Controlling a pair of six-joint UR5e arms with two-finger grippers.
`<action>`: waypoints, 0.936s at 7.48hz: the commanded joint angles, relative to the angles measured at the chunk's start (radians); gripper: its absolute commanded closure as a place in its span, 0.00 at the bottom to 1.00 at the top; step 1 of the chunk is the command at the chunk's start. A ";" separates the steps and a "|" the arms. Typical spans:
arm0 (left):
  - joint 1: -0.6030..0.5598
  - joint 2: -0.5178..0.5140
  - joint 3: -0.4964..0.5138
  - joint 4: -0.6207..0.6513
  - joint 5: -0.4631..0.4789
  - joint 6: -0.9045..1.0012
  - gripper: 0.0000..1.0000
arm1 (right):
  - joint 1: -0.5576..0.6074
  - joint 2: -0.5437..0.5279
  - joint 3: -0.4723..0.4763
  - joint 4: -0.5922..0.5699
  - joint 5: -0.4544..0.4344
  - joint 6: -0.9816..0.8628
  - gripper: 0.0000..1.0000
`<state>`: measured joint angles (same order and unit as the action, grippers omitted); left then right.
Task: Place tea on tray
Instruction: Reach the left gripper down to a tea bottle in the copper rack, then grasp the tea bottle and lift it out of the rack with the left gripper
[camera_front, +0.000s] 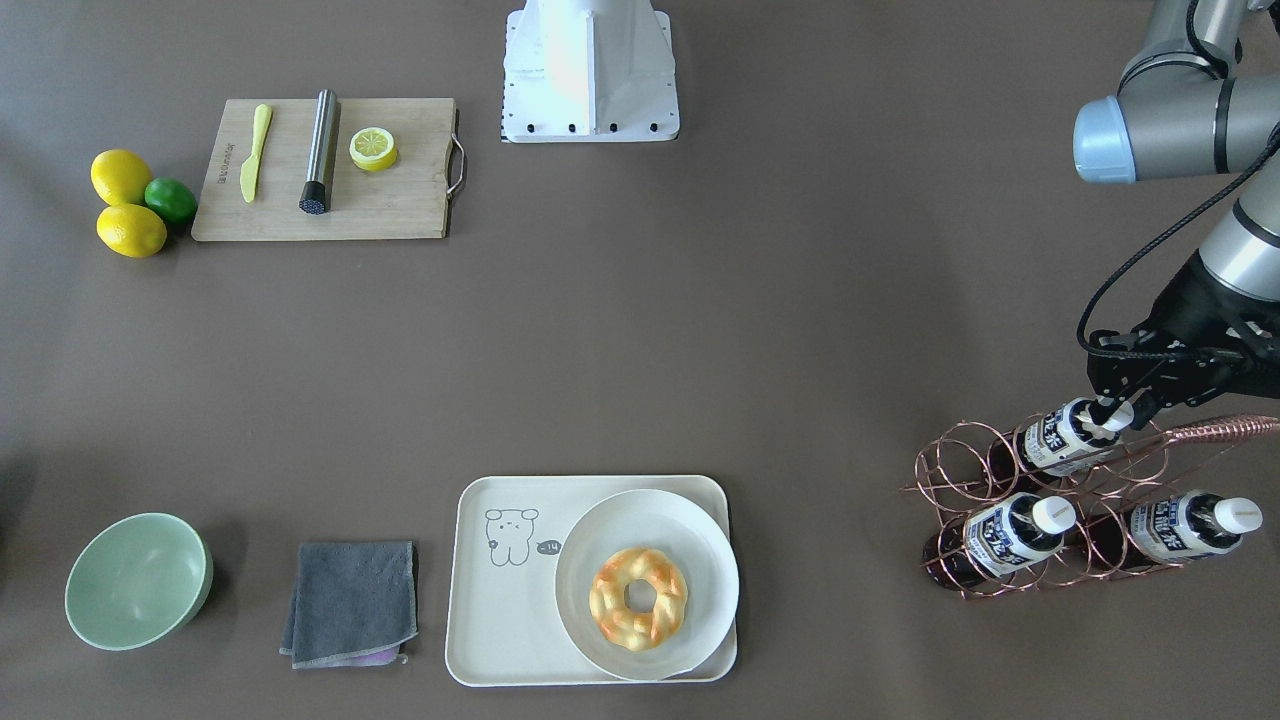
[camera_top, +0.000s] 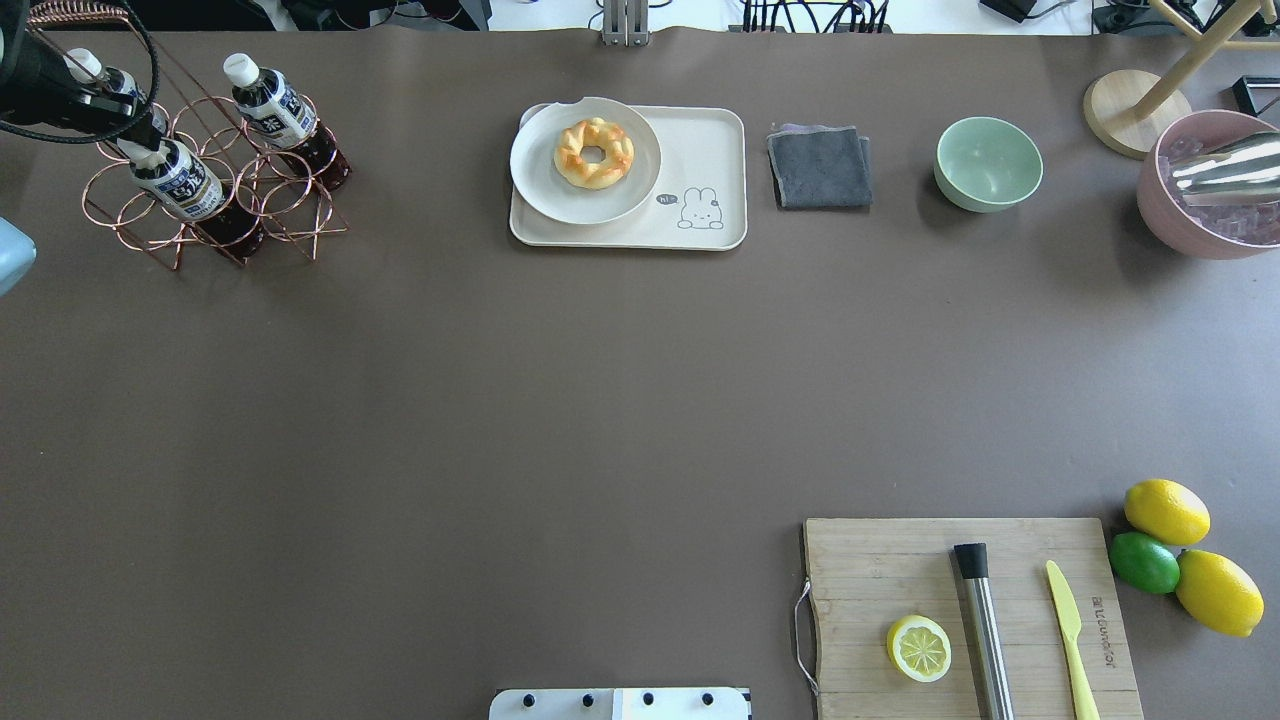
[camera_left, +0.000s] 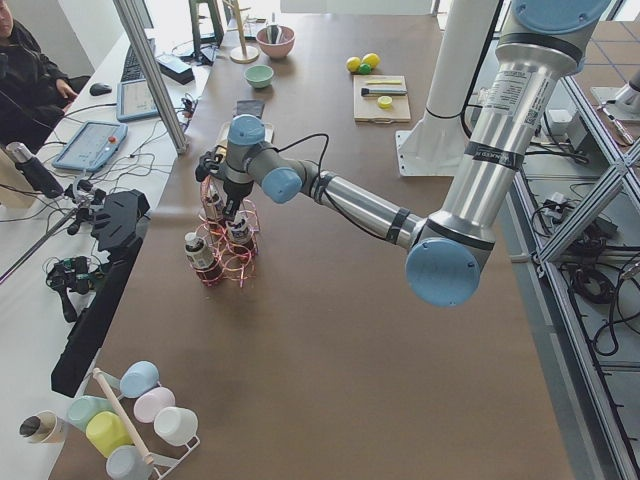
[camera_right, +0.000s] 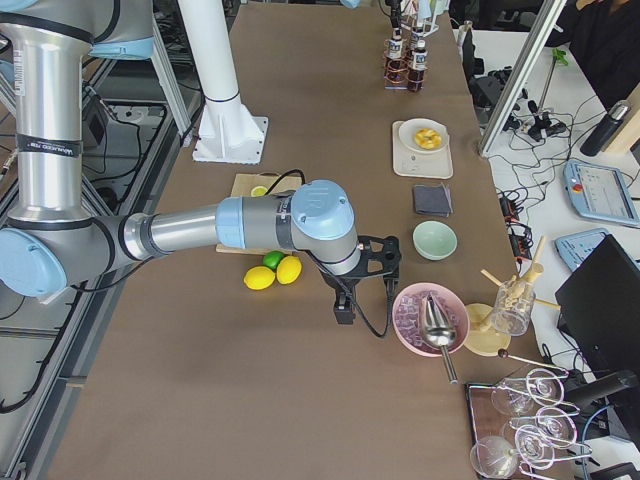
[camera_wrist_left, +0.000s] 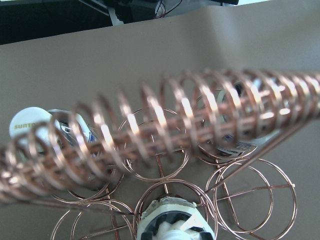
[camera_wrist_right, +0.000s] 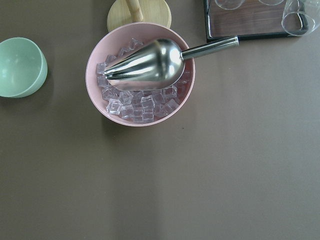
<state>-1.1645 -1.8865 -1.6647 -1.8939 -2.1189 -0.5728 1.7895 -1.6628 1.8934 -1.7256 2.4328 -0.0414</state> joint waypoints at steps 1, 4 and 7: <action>-0.004 -0.006 -0.007 0.004 -0.007 0.001 1.00 | -0.001 0.003 0.000 0.001 -0.006 0.000 0.00; -0.104 -0.083 -0.143 0.275 -0.113 0.016 1.00 | -0.001 0.002 0.000 0.000 -0.005 0.000 0.00; -0.228 -0.086 -0.286 0.398 -0.116 0.022 1.00 | -0.001 0.000 -0.002 0.000 -0.005 0.002 0.00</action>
<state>-1.3073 -1.9682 -1.8677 -1.5846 -2.2305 -0.5558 1.7886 -1.6613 1.8917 -1.7258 2.4270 -0.0401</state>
